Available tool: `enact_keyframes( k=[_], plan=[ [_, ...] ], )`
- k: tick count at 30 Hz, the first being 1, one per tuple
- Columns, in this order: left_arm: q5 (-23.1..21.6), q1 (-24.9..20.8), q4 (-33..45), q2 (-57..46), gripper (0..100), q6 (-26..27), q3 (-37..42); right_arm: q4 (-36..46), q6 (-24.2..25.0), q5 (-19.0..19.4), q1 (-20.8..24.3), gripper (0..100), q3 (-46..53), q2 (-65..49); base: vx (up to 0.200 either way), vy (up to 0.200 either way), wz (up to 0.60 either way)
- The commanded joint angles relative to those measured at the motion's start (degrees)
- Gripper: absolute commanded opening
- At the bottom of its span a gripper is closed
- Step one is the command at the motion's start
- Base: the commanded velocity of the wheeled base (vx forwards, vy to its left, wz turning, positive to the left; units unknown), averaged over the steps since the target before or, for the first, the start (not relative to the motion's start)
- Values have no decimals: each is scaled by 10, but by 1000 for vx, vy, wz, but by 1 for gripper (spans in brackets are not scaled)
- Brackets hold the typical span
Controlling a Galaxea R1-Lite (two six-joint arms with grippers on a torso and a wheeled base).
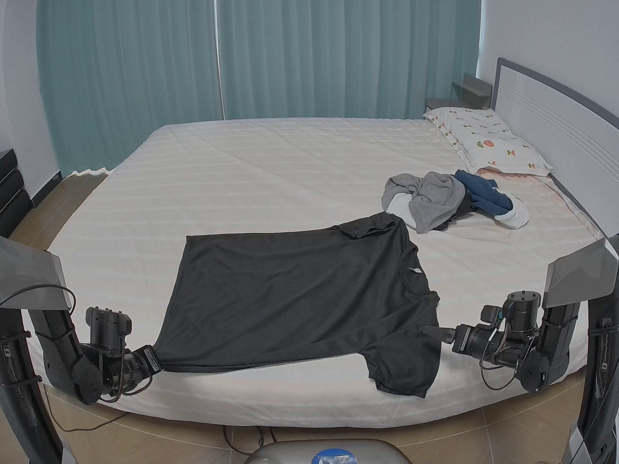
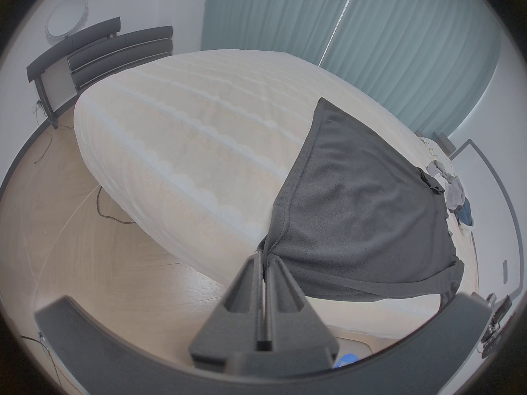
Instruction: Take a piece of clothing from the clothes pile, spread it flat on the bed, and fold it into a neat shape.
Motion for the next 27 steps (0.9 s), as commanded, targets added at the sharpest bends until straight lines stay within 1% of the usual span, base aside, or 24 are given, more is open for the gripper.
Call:
enact_keyframes(
  k=[1, 7, 12, 23, 27],
  plan=[
    [1, 0, 0, 0, 0, 0, 1, -32, -22, 19, 5, 100, 39, 33, 0, 0, 0],
    [1, 0, 0, -1, 0, 0, 0, -39, -23, 19, 18, 100, 27, 65, 0, 0, 0],
    [1, 0, 0, 2, 0, 0, 0, -40, -22, 22, 18, 100, 17, 64, 0, 0, 0],
    [1, 0, 0, 2, 0, 0, 0, -48, -18, 21, 40, 100, 15, 55, 0, 0, 0],
    [1, 0, 0, 1, 0, 0, -1, -48, -18, 20, 41, 100, 15, 60, 0, 0, 0]
  ],
)
